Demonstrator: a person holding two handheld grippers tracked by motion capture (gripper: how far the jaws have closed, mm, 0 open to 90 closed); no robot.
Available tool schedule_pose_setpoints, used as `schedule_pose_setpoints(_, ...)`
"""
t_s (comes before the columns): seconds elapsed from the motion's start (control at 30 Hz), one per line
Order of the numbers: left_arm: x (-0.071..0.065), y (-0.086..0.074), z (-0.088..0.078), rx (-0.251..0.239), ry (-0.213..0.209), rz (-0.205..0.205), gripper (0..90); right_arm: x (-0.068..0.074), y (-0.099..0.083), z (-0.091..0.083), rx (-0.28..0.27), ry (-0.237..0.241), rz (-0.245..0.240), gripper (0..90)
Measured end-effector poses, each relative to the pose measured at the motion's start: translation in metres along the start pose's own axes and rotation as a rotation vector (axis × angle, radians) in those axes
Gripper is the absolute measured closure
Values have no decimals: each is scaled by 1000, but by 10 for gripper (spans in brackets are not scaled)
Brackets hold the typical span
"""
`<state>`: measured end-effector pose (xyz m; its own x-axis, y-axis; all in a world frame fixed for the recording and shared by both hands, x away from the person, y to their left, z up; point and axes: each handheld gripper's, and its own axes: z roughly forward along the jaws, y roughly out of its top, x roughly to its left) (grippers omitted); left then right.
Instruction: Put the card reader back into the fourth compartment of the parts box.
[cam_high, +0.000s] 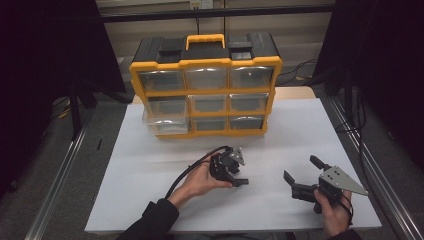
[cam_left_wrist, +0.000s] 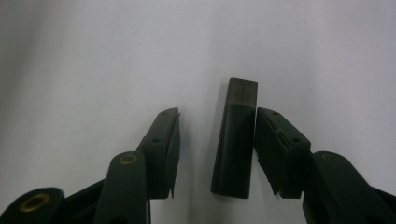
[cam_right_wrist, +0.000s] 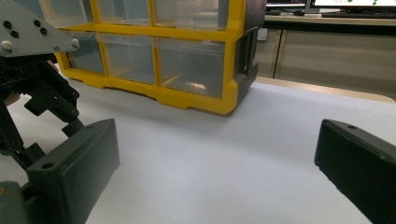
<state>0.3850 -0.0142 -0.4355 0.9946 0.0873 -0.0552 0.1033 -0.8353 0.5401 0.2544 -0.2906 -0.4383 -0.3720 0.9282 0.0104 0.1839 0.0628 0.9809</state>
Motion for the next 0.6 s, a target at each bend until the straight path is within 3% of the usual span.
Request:
schedule_pose_setpoints(0.37,0,-1,0,-3,-5,-8,572,0,0,0,-1,3,0,0)
schedule_pose_setpoints(0.6,-1,-1,-1,-4,-12,-8,670,0,0,0,-1,3,2,0)
